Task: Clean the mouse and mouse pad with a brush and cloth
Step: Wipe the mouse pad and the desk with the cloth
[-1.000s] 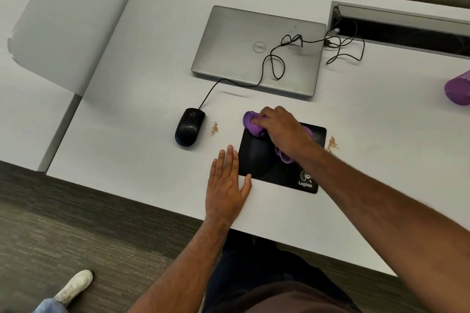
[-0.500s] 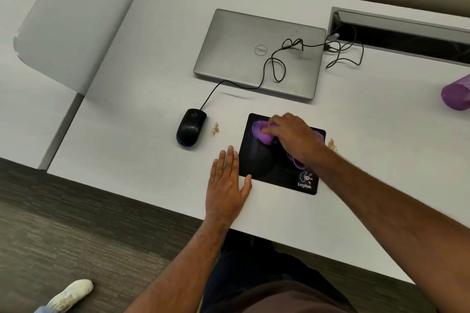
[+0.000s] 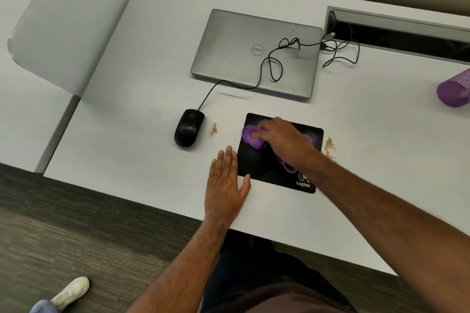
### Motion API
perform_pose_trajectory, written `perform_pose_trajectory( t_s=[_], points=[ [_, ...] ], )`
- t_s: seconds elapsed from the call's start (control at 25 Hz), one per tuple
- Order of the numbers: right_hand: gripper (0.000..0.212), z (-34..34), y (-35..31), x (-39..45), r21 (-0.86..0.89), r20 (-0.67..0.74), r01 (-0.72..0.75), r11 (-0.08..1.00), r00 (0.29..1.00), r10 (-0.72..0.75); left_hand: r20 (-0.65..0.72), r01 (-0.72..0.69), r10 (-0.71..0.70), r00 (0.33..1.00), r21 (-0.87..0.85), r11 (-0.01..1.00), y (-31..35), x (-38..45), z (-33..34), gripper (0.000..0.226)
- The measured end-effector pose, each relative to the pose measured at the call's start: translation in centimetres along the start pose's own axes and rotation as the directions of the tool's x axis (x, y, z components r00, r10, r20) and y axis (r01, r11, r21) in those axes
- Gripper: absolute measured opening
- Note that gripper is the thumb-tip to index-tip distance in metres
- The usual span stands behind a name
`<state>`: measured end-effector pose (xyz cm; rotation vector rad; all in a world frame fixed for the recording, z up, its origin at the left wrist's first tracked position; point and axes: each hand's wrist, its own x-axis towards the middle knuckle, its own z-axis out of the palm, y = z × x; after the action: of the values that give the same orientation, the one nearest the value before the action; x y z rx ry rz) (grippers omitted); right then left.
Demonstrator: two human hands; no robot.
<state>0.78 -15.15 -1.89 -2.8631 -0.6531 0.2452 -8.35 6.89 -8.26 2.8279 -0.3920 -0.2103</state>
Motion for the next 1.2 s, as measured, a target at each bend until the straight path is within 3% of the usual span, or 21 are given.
perform_pose_trajectory(
  t_s=[0.12, 0.28, 0.4, 0.52, 0.64, 0.8, 0.92, 1.04, 1.12, 1.2],
  points=[
    [0.047, -0.4, 0.1, 1.6, 0.027, -0.035, -0.095, 0.995, 0.995, 0.096, 0.019, 0.003, -0.003, 1.000, -0.003, 1.000, 0.1, 0.0, 0.0, 0.076],
    [0.055, 2.0, -2.7, -2.5, 0.012, 0.024, 0.124, 0.992, 0.992, -0.124, 0.008, 0.002, -0.002, 1.000, -0.020, 1.000, 0.0, 0.0, 0.0, 0.078],
    [0.063, 1.5, -1.9, -3.0, 0.030, 0.092, 0.183, 0.983, 0.978, -0.185, 0.016, 0.006, -0.005, 1.000, -0.027, 1.000, 0.1, 0.0, -0.1, 0.079],
    [0.046, 0.0, 0.7, 0.2, 0.001, -0.021, 0.004, 1.000, 1.000, -0.003, 0.034, 0.008, -0.008, 0.999, 0.001, 1.000, 0.1, 0.0, -0.1, 0.077],
    [0.047, 0.1, 0.2, 1.7, 0.030, -0.053, -0.137, 0.990, 0.989, 0.139, 0.036, 0.014, -0.014, 0.999, 0.012, 1.000, 0.2, 0.0, -0.2, 0.077],
    [0.060, 2.6, -3.9, -2.0, 0.019, 0.031, 0.090, 0.996, 0.995, -0.091, 0.034, 0.026, -0.024, 0.999, -0.034, 0.999, 0.2, 0.1, -0.3, 0.080],
    [0.069, 1.9, -2.4, -2.6, 0.004, 0.089, 0.174, 0.985, 0.981, -0.174, 0.035, 0.018, -0.018, 0.999, -0.026, 1.000, 0.2, 0.1, -0.2, 0.079],
    [0.055, 0.5, 1.0, 0.5, -0.070, 0.001, 0.049, 0.996, 0.999, -0.049, 0.040, 0.015, -0.015, 0.999, 0.007, 1.000, 0.1, 0.0, -0.2, 0.077],
    [0.052, -0.1, 1.8, 2.2, -0.033, -0.054, -0.094, 0.995, 0.994, 0.092, 0.049, 0.021, -0.021, 0.999, 0.000, 1.000, 0.1, 0.0, -0.2, 0.077],
    [0.050, 0.7, 0.5, 2.1, -0.014, -0.081, -0.138, 0.990, 0.987, 0.137, 0.048, 0.021, -0.021, 0.999, -0.005, 1.000, 0.2, 0.0, -0.2, 0.077]
  ],
)
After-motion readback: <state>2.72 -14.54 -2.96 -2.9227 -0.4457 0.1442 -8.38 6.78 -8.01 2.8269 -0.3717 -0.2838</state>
